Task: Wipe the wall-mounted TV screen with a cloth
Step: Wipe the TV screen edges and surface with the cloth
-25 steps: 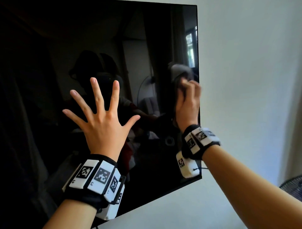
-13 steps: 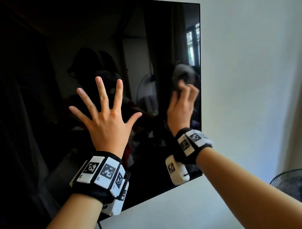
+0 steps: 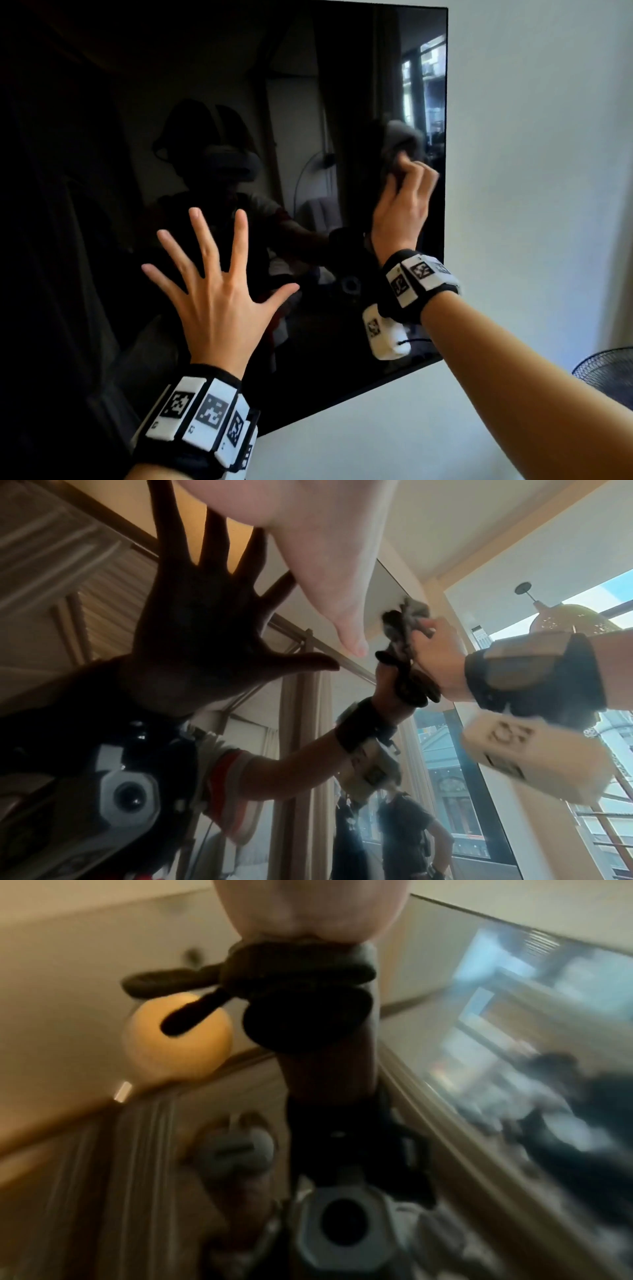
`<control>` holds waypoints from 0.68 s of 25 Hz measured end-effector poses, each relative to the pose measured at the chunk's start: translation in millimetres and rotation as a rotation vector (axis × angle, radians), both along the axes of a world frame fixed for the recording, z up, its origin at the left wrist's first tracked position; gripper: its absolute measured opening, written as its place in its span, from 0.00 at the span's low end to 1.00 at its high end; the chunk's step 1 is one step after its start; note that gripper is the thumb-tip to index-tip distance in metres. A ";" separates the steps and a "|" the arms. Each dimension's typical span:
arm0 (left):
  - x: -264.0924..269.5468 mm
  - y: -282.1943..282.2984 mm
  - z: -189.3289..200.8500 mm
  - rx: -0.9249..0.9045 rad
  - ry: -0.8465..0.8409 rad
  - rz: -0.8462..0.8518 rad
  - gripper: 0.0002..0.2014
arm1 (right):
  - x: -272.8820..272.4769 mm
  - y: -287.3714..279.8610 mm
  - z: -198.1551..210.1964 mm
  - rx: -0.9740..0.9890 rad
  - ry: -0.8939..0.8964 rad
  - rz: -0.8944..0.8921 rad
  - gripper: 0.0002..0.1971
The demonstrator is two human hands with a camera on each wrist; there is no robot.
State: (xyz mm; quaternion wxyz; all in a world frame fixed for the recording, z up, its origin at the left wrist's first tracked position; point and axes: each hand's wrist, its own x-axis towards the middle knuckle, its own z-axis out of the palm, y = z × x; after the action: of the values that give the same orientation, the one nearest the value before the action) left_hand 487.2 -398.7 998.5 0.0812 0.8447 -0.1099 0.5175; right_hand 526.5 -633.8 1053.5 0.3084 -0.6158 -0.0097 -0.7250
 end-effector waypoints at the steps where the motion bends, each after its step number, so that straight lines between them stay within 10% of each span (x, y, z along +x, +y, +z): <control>1: -0.4 6.2 -2.7 -0.003 0.011 0.008 0.57 | 0.8 7.2 0.3 0.079 -0.022 -0.018 0.11; 5: 1.7 12.6 -7.1 0.057 0.008 0.042 0.56 | -0.7 51.8 -22.8 -0.391 0.067 0.044 0.14; 8: 1.8 13.3 -6.6 0.071 0.016 0.063 0.55 | 1.0 62.3 -8.5 -0.027 0.008 0.088 0.12; 12: 1.2 13.6 -8.4 0.079 0.025 0.074 0.54 | 0.1 95.4 -21.4 -0.303 0.045 0.068 0.13; 17: 2.3 20.6 -10.5 0.106 0.007 0.059 0.51 | -1.1 90.2 -6.0 -0.018 -0.006 0.027 0.12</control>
State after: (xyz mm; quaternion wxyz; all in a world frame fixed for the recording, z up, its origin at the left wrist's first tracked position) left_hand 489.5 -378.0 988.1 0.0214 0.8525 -0.1119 0.5102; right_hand 525.3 -543.6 1047.5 0.3125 -0.6163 -0.0252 -0.7224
